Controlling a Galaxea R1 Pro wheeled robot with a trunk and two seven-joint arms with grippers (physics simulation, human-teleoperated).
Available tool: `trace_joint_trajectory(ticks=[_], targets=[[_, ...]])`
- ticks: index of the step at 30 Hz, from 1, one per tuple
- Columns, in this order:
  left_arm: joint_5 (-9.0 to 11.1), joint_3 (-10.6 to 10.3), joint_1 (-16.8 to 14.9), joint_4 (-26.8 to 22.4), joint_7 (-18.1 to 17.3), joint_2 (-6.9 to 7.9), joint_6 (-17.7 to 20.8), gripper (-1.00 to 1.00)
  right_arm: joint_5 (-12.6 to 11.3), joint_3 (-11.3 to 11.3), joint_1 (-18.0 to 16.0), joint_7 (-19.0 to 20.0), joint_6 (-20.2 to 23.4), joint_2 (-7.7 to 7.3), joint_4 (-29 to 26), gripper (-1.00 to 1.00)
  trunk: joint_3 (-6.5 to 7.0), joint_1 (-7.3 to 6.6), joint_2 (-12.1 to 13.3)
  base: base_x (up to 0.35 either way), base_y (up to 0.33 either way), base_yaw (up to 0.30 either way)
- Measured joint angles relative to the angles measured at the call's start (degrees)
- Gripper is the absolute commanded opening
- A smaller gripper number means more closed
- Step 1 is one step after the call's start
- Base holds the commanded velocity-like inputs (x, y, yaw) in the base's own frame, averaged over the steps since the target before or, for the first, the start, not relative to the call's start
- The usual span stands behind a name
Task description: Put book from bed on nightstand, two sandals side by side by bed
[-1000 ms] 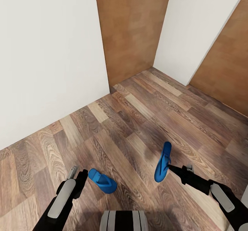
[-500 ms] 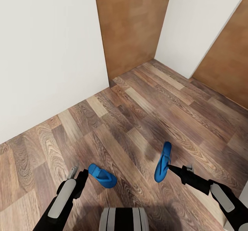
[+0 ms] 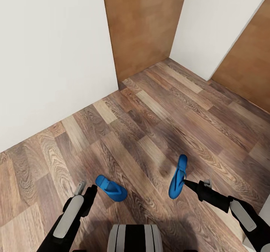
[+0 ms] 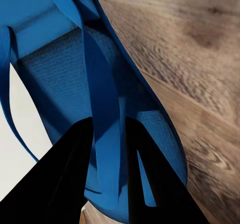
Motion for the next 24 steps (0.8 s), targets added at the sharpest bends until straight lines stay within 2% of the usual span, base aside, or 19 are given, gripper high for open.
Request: trace_joint_trajectory(ticks=[4, 7, 9, 11, 13, 20, 22, 24], targets=[[-0.2, -2.2, 0.0, 1.2, 0.0, -1.41, -0.1, 1.0, -0.3, 0.0, 0.0, 0.0, 0.0, -0.07, 0.0, -1.0, 0.0, 0.0, 0.0, 0.0, 0.0, 0.0], [-0.7, -4.2, -0.1, 3.0, 0.0, -2.86, -0.2, 1.0, -1.9, 0.0, 0.0, 0.0, 0.0, -0.08, 0.0, -1.0, 0.0, 0.0, 0.0, 0.0, 0.0, 0.0], [-1.9, -5.2, -0.2, 3.5, 0.0, -3.41, -0.2, 1.0, -2.8, 0.0, 0.0, 0.0, 0.0, -0.09, 0.0, -1.0, 0.0, 0.0, 0.0, 0.0, 0.0, 0.0], [-4.6, -6.0, -0.3, 3.8, 0.0, -3.92, -0.1, 1.0, -3.8, 0.0, 0.0, -0.1, 0.0, -0.09, 0.0, -1.0, 0.0, 0.0, 0.0, 0.0, 0.0, 0.0], [-5.5, -6.2, -0.4, 3.7, 0.0, -4.0, -0.1, 1.0, -3.9, 0.0, 0.0, -0.1, 0.0, -0.11, 0.0, -1.0, 0.0, 0.0, 0.0, 0.0, 0.0, 0.0], [-6.0, -6.5, -1.3, -0.3, 0.2, -4.23, 0.4, 1.0, -4.0, 0.0, 0.0, -0.1, 0.0, -0.09, 0.0, -1.0, 0.0, 0.0, 0.0, 0.0, 0.0, 0.0], [-6.0, -7.4, -1.5, -1.5, 0.3, -5.05, 0.4, 1.0, -4.0, 0.0, 0.0, -0.1, 0.0, -0.09, 0.0, -1.0, 0.0, 0.0, 0.0, 0.0, 0.0, 0.0], [-6.0, -9.2, -1.7, -1.9, 0.3, -5.83, 0.4, 1.0, -4.0, 0.0, 0.0, -0.1, 0.0, -0.09, 0.0, -1.0, 0.0, 0.0, 0.0, 0.0, 0.0, 0.0]])
